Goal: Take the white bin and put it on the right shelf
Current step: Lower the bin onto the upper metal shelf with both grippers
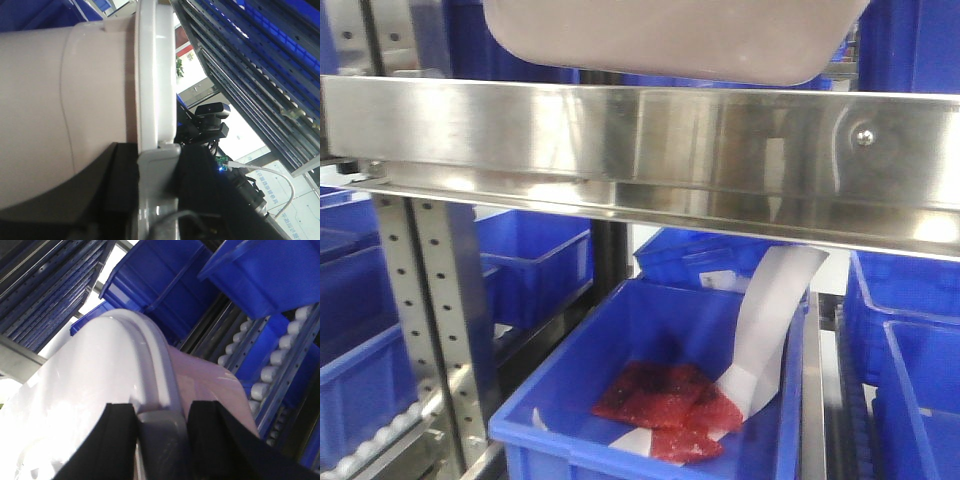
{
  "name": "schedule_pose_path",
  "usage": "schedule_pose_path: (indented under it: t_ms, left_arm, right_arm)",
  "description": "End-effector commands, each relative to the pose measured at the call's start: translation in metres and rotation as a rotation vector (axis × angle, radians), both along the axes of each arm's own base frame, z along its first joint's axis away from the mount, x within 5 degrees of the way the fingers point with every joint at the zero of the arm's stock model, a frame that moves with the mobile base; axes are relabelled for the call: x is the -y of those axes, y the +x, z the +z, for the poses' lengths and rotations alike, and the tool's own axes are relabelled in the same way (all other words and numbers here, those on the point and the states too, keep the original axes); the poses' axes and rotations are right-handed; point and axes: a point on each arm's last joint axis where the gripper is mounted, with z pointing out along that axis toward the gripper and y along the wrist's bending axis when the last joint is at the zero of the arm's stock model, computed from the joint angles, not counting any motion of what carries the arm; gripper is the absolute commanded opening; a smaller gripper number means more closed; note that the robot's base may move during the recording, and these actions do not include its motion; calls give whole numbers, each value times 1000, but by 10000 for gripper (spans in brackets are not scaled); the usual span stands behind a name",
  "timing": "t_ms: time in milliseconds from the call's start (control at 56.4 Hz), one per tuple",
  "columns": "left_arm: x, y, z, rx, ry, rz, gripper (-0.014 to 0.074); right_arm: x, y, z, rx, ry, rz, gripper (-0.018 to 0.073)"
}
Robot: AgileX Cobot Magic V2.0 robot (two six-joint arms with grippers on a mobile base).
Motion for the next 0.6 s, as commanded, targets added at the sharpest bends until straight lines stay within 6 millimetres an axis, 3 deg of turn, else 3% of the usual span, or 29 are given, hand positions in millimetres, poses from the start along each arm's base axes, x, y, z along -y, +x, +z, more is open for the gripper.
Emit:
schedule_pose_path:
  t_ms: [0, 585]
  left_arm:
    - [9, -31, 35, 134, -78, -164, -117]
    - [9, -31, 35, 134, -78, -164, -117]
  right_arm:
    - [-9, -15, 34, 107, 69, 60, 56]
    - [-9, -15, 34, 107, 69, 60, 56]
